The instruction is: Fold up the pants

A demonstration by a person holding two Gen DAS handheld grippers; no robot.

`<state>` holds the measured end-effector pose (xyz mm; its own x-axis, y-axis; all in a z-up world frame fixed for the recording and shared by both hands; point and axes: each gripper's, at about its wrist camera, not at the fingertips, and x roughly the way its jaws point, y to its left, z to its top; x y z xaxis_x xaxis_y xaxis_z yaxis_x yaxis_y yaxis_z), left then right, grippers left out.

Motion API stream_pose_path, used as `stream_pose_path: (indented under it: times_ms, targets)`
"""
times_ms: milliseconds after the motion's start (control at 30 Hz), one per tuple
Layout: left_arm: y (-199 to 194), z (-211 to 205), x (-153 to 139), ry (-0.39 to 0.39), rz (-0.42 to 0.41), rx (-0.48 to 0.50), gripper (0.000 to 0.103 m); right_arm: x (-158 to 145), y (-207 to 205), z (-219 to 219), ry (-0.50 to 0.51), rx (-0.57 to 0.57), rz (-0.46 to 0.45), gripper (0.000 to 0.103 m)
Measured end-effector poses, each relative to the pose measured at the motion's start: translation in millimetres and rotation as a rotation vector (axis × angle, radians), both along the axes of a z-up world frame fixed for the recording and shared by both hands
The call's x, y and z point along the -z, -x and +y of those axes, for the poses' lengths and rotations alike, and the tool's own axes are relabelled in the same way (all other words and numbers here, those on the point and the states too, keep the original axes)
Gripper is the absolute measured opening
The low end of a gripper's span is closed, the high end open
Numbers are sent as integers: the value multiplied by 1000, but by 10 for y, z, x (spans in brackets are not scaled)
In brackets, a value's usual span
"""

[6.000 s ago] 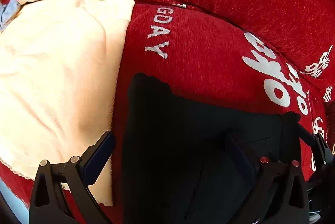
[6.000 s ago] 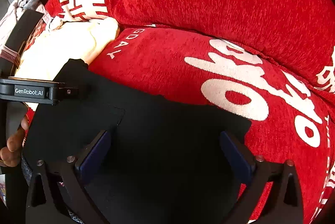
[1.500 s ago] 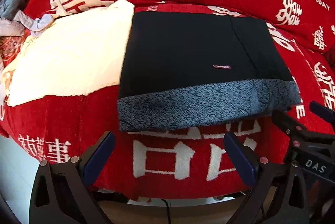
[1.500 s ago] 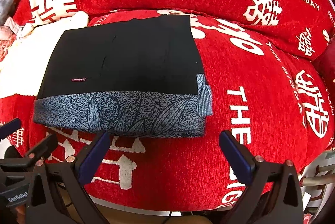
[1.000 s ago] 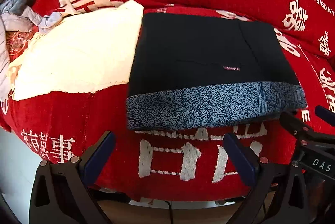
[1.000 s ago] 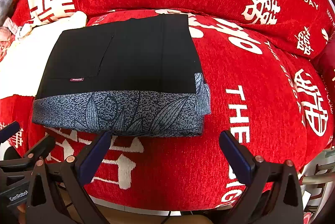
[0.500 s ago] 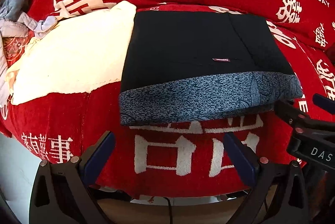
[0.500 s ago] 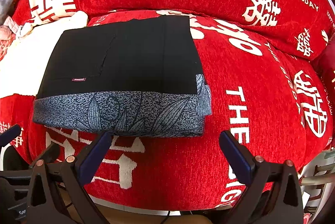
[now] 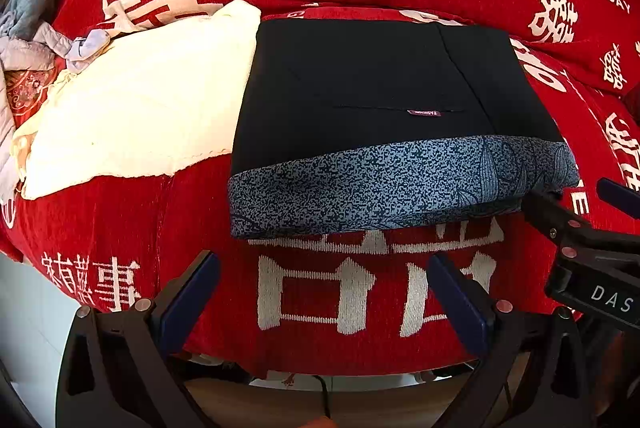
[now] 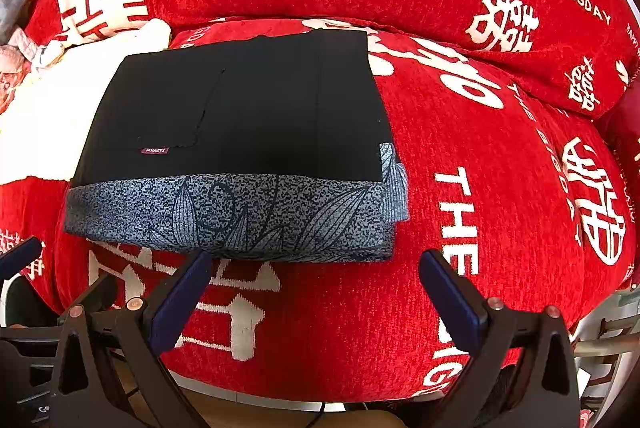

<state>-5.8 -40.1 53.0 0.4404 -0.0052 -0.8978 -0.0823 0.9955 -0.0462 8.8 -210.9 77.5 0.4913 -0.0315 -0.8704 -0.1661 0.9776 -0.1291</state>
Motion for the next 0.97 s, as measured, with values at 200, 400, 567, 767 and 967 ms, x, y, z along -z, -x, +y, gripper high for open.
stream_pose_path:
  times_ms: [200, 400, 567, 767, 967]
  targets:
    - [0, 12, 5, 3, 2, -2, 103, 1, 0, -2, 0, 0, 1, 103]
    - [-2, 14, 13, 7, 7, 0, 103, -9, -5, 8, -1, -4, 2, 103]
    - [-6, 19, 18, 18, 12, -1, 103, -11, -2, 14, -1, -5, 2, 103]
    - [2, 21, 21, 25, 14, -4, 103, -13, 3, 16, -3, -2, 1, 103]
    - [60, 30, 63, 24, 17, -7, 103, 18, 74, -23, -4, 1, 7, 103]
